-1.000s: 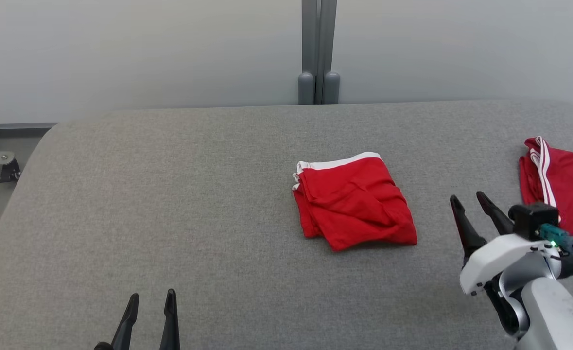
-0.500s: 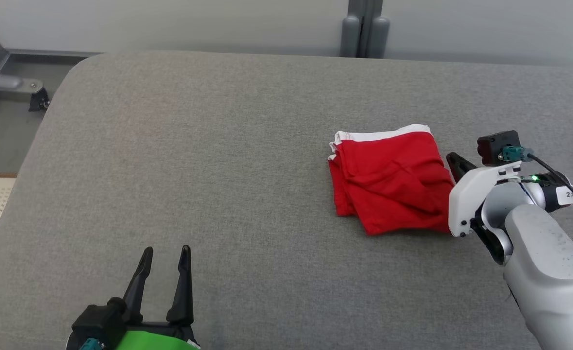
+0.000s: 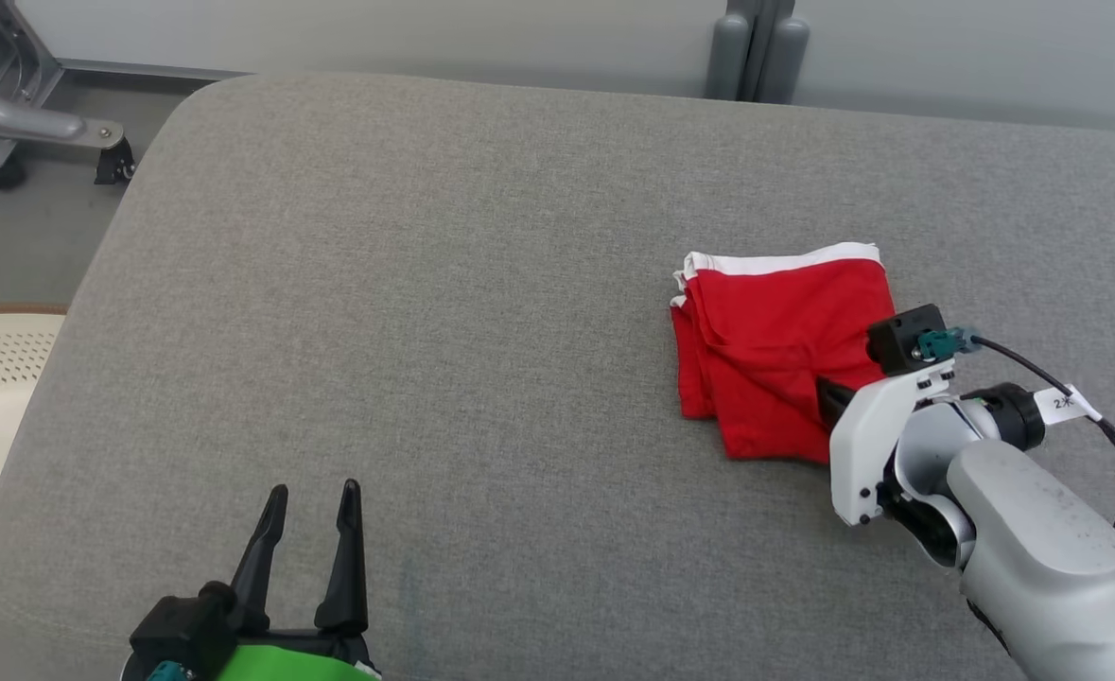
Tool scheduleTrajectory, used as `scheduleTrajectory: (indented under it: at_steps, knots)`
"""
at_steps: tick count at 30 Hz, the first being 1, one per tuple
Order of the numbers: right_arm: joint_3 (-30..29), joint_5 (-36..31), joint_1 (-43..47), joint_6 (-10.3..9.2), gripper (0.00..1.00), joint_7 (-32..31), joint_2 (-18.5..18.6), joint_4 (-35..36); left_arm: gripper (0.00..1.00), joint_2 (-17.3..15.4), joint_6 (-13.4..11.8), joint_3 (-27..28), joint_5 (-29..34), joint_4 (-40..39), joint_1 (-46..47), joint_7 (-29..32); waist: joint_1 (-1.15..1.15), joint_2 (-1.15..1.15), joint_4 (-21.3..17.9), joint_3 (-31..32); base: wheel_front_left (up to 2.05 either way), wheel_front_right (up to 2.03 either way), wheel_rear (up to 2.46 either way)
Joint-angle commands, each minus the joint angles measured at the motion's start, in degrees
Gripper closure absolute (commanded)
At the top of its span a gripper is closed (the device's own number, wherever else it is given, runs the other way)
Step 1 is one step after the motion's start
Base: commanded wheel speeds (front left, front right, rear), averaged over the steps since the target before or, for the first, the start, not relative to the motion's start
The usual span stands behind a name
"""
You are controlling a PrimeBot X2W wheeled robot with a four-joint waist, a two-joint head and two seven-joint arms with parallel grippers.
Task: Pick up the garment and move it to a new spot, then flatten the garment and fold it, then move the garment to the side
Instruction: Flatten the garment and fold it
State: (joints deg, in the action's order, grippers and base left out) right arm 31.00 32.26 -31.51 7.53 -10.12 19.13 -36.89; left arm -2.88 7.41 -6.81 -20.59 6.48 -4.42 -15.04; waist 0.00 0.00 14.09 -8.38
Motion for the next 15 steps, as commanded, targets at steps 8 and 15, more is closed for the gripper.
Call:
scheduleTrajectory:
  at_steps: [8,15]
  knots:
    - [9.66,8.06,3.57,-0.09,1.0,0.71,3.83,7.53,0.0,-0.06,0.14,0.59,0.65,-0.25,-1.66,-0.16,0.0,0.0,-1.74,1.55,0.0,0.0,0.0]
    - [16.54,10.08,5.6,-0.09,1.0,4.26,2.69,8.3,0.0,-0.06,0.14,0.57,0.95,-0.11,-3.24,-0.16,0.0,0.0,-2.88,3.86,0.0,0.0,0.0]
